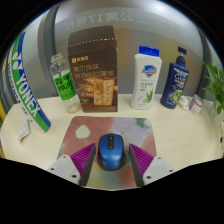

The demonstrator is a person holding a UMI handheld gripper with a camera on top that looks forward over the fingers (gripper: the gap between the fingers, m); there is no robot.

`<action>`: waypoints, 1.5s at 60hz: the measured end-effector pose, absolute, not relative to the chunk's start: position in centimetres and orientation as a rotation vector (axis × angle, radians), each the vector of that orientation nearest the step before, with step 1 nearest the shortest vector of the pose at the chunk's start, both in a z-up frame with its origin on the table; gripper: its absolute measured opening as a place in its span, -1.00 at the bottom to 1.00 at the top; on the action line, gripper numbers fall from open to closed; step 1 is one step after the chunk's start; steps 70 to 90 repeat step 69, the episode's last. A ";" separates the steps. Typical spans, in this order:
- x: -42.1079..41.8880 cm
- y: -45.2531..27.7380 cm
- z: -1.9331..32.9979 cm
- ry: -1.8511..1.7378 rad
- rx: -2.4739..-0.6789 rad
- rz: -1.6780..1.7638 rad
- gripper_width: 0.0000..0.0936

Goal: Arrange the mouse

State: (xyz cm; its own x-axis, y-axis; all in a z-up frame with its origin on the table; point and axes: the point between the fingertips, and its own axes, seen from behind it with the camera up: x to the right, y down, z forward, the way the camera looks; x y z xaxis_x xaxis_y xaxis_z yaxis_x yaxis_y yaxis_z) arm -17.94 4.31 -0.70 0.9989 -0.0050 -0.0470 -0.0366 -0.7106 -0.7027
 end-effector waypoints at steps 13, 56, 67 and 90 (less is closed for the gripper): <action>-17.2 0.9 3.9 0.000 -2.322 -0.029 0.83; -21.7 -21.6 15.6 0.031 -2.199 -0.148 0.82; -21.9 -22.9 16.2 0.035 -2.201 -0.149 0.82; -22.0 -23.0 16.2 0.027 -2.200 -0.149 0.82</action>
